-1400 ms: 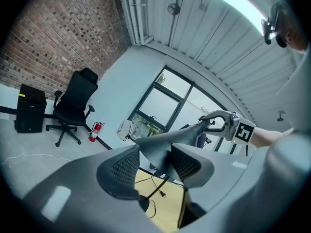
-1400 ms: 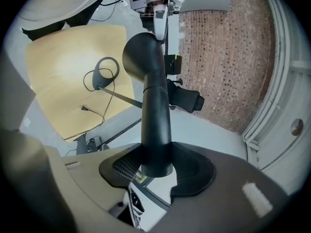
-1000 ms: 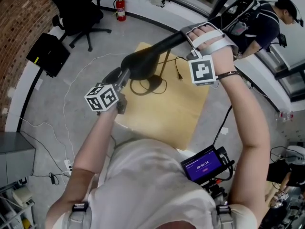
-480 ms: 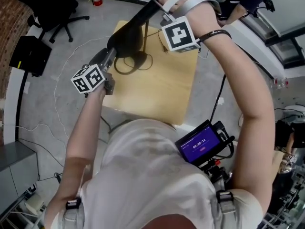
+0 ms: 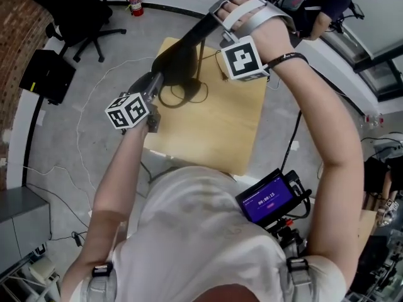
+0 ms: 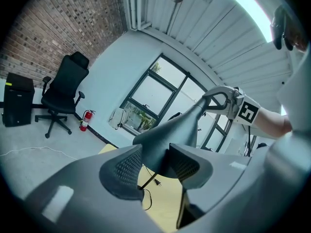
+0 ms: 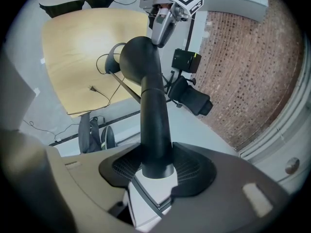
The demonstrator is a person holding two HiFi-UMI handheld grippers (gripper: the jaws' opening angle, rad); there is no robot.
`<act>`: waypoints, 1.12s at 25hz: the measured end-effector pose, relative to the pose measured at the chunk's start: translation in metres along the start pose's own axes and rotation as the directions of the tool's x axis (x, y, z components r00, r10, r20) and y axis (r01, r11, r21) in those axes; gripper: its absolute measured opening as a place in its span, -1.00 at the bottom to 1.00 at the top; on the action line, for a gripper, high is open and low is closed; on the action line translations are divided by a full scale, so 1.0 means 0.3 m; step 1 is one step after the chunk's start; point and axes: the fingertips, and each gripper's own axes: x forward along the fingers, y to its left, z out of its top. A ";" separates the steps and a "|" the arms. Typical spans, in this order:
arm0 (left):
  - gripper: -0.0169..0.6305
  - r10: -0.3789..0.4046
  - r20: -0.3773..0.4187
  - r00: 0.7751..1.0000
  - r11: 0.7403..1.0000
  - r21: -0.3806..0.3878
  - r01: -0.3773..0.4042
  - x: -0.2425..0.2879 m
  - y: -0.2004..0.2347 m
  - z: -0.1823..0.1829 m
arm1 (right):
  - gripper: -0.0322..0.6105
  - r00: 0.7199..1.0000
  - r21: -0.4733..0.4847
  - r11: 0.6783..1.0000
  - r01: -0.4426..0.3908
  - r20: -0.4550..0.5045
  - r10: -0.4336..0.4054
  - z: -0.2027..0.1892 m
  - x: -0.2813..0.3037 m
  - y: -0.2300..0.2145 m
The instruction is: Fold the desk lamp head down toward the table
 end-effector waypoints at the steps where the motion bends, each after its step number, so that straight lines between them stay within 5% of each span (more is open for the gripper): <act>1: -0.41 0.002 -0.001 1.000 1.000 0.000 -0.002 0.001 -0.002 0.001 | -0.25 1.000 0.003 1.000 0.006 0.005 -0.006 0.000 0.002 0.000; 10: -0.36 0.006 -0.038 0.999 1.000 -0.006 -0.006 -0.011 0.022 0.005 | -0.20 0.994 0.107 0.990 0.088 0.058 -0.095 0.026 0.000 -0.028; 14: -0.36 0.027 -0.030 0.999 0.999 0.029 -0.026 -0.066 0.065 0.023 | -0.10 0.993 0.240 0.970 0.028 0.103 -0.055 0.043 -0.029 -0.026; 23: -0.37 0.022 -0.014 1.000 0.976 0.217 -0.018 -0.153 0.023 0.117 | -0.09 0.983 0.524 0.852 0.006 0.155 -0.102 -0.020 -0.099 -0.008; 25: -0.39 0.005 -0.014 1.000 0.965 0.261 -0.001 -0.172 -0.009 0.136 | -0.16 0.981 0.597 0.802 0.010 0.151 -0.125 -0.035 -0.122 0.006; 28: -0.44 -0.027 -0.005 1.000 0.945 0.327 0.027 -0.201 -0.065 0.166 | -0.30 0.974 0.733 0.680 -0.020 0.169 -0.154 -0.036 -0.167 0.032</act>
